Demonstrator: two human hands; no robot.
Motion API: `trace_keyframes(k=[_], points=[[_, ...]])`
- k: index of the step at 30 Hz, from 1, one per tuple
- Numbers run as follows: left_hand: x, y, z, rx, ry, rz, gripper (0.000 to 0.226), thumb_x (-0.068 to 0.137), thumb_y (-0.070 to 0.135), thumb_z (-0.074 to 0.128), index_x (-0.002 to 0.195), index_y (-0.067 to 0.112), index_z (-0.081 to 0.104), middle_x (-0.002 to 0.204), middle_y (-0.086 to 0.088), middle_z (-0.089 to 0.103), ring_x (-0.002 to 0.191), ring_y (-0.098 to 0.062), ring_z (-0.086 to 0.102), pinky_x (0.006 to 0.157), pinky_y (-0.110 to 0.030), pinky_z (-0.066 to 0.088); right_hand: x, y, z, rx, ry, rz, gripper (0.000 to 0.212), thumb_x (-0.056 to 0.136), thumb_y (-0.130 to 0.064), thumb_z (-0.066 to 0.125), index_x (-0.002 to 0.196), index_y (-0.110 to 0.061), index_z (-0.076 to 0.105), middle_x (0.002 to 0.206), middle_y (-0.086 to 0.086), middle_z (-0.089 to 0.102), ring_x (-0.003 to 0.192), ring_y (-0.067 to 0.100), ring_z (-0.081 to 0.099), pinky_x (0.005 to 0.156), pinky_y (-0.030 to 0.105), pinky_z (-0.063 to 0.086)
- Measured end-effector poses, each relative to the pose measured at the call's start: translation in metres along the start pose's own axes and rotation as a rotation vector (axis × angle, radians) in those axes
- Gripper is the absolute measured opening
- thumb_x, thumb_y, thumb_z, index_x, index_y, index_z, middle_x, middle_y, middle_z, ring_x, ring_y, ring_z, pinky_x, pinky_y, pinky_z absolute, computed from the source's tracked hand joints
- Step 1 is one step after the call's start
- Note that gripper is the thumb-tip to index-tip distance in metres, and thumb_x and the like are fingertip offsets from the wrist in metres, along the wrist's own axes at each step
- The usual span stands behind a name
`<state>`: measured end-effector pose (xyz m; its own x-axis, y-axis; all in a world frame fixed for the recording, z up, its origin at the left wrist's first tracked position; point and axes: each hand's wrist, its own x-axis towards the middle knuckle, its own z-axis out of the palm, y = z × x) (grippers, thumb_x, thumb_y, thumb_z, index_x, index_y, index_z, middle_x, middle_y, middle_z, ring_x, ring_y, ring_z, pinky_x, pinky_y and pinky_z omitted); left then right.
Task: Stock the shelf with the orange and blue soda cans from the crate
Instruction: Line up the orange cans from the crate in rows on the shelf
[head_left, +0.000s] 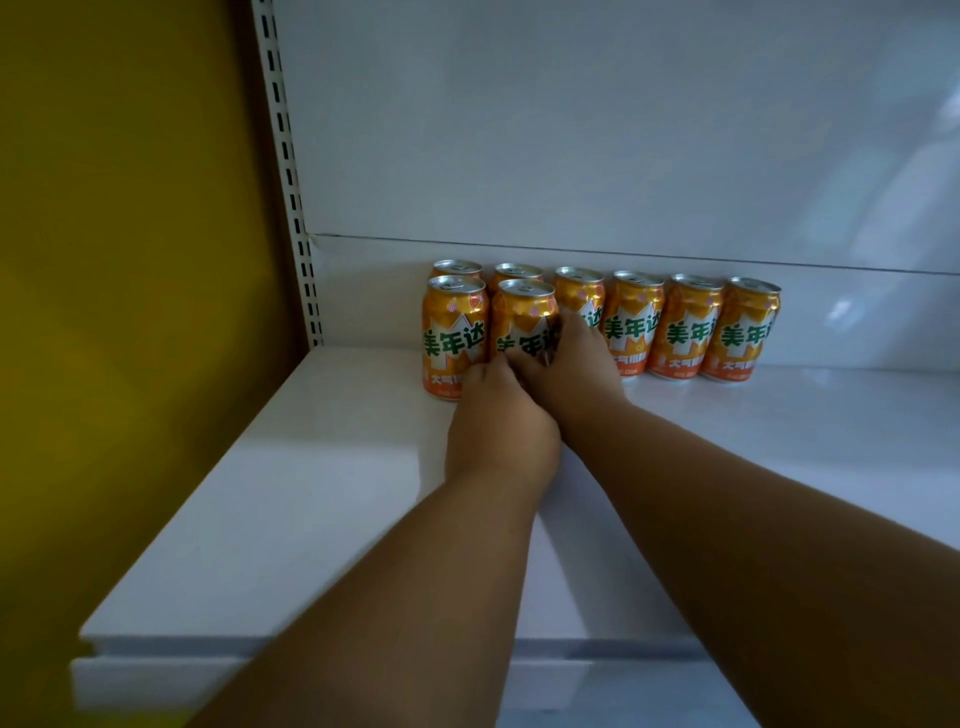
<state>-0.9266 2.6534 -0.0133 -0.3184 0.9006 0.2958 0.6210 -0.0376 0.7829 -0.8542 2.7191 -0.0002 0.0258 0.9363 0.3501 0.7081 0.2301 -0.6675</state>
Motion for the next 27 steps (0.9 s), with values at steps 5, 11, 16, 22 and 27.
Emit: trace_keyframes(k=[5,11,16,22,27], points=[[-0.001,0.001,0.000,-0.006,0.012,-0.001,0.037,0.095,0.013,0.050,0.131,0.016,0.051,0.131,-0.007,0.050,0.116,-0.028,0.054,0.094,-0.035,0.045,-0.009,0.000,-0.003,0.089,-0.002,0.086,0.063,0.081,-0.049,0.075,0.126,-0.013,0.051,0.126,0.008,0.053,0.104,0.024,0.057,0.084,0.034,0.048],[-0.022,0.028,-0.023,0.040,0.177,0.137,0.046,0.094,0.010,0.051,0.139,0.014,0.046,0.136,-0.012,0.048,0.122,-0.030,0.049,0.098,-0.041,0.042,-0.064,-0.011,-0.056,-0.042,0.126,-0.067,0.075,0.083,-0.043,0.075,0.142,-0.015,0.039,0.138,0.009,0.042,0.126,0.027,0.044,0.098,0.033,0.038],[-0.077,0.077,-0.044,0.132,0.319,0.406,0.038,0.080,0.005,0.061,0.118,0.004,0.059,0.114,-0.017,0.060,0.104,-0.036,0.058,0.085,-0.042,0.048,-0.116,-0.029,-0.126,-0.123,0.340,-0.255,0.061,0.076,-0.024,0.077,0.130,-0.013,0.051,0.130,0.011,0.049,0.118,0.032,0.049,0.095,0.044,0.045],[-0.156,0.133,-0.059,0.143,0.283,0.693,0.037,0.080,0.019,0.051,0.114,0.005,0.057,0.110,-0.017,0.059,0.097,-0.035,0.058,0.083,-0.043,0.050,-0.195,-0.027,-0.212,-0.252,0.563,-0.399,0.052,0.073,-0.032,0.058,0.122,-0.019,0.046,0.124,0.013,0.054,0.111,0.032,0.050,0.086,0.048,0.046],[-0.222,0.178,-0.043,0.087,0.215,0.853,0.037,0.084,0.019,0.044,0.116,0.005,0.055,0.113,-0.018,0.057,0.102,-0.035,0.054,0.087,-0.044,0.048,-0.260,0.002,-0.279,-0.386,0.680,-0.411,0.046,0.080,-0.031,0.050,0.123,-0.015,0.044,0.124,0.017,0.056,0.112,0.034,0.047,0.090,0.048,0.040]])
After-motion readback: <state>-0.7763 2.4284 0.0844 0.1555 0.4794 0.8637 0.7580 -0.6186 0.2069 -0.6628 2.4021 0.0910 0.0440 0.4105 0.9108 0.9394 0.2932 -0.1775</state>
